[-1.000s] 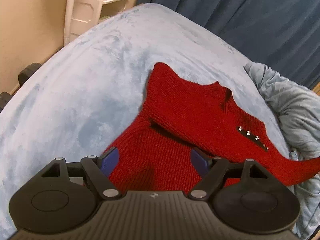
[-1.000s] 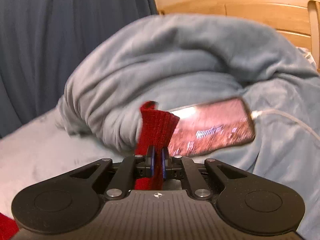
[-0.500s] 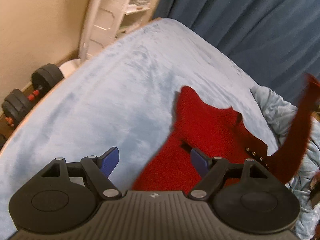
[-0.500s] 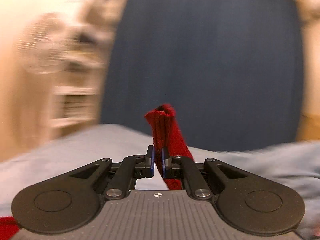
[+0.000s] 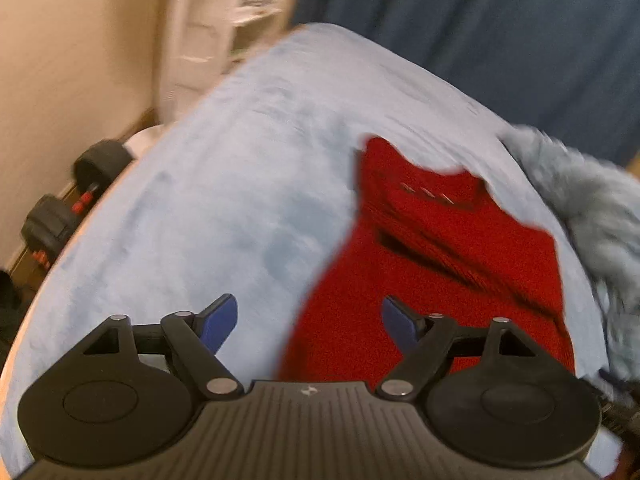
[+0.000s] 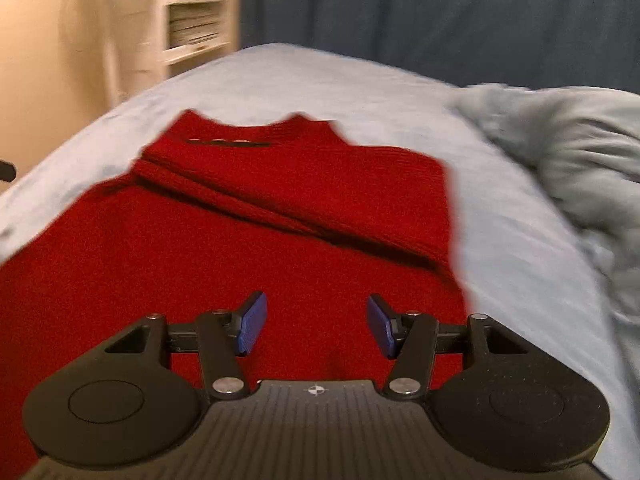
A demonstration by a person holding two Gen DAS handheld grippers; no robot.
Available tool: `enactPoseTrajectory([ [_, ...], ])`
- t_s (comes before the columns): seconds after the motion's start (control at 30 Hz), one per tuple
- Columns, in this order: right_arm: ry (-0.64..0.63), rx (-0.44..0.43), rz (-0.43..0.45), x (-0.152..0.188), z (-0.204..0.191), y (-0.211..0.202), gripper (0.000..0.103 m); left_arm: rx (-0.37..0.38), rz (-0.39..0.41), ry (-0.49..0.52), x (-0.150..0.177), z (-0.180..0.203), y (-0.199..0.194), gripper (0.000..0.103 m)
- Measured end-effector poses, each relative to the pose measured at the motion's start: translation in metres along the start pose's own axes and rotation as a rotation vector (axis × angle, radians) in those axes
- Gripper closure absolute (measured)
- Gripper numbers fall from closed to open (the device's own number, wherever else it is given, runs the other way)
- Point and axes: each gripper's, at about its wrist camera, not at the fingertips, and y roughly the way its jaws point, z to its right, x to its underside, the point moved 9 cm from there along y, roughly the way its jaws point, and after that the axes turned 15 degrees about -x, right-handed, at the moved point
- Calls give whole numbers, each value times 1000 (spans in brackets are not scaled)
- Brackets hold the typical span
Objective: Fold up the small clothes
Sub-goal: 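Release the sleeves and withdraw both grippers above the folded cardigan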
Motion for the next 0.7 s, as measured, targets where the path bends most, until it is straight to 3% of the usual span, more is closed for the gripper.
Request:
enactPoseTrajectory([
  [0.1,36,6,50,9,-11,-53,35,36,-6,97,35,25,-35,3],
  [0.3,78,-65,105,30,-58,-124,27,82,-27,180,103,44,-108,1],
  [0.6,56,-88,147,58,-109,-201,23,92,128,309,145,63,-195,1],
  [0.7,59,-77,212,57,-115,-218,21,96,163,369,154,71,-214,1],
])
